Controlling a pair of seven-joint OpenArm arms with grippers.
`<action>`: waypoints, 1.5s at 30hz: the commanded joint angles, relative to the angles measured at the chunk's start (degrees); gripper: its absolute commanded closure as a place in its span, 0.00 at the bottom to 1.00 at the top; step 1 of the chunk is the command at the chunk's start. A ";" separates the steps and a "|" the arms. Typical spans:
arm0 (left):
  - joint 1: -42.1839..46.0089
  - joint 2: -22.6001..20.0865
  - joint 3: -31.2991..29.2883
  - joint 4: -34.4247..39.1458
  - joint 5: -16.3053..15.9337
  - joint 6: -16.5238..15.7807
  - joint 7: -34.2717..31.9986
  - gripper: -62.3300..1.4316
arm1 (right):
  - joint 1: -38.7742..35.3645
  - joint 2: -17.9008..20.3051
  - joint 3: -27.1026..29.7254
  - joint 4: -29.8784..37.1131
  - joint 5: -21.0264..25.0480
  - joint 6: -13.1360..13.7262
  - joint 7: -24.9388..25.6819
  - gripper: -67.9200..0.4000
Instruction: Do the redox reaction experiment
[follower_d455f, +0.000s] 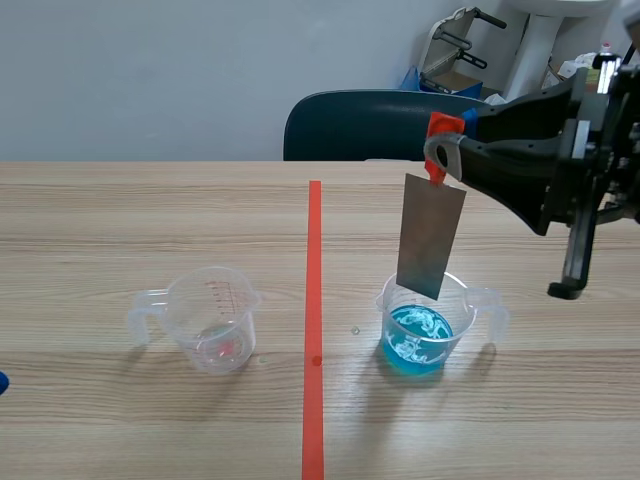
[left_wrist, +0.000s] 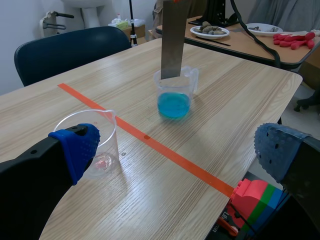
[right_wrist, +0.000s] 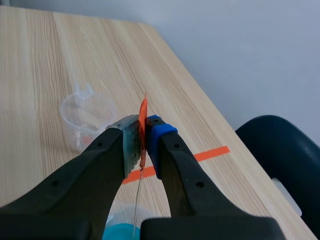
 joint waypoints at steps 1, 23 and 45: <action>0.13 0.33 0.09 1.01 -0.37 -0.09 -0.94 0.00 | 0.52 1.53 1.33 1.09 1.95 0.39 -0.07 0.98; 0.13 0.33 0.09 1.01 -0.37 -0.09 -0.94 0.00 | 0.52 11.17 7.74 8.55 20.15 0.39 -10.03 0.98; 0.13 0.33 0.09 1.01 -0.39 -0.09 -0.94 0.00 | 0.55 11.82 11.85 13.03 30.49 0.39 -19.78 0.98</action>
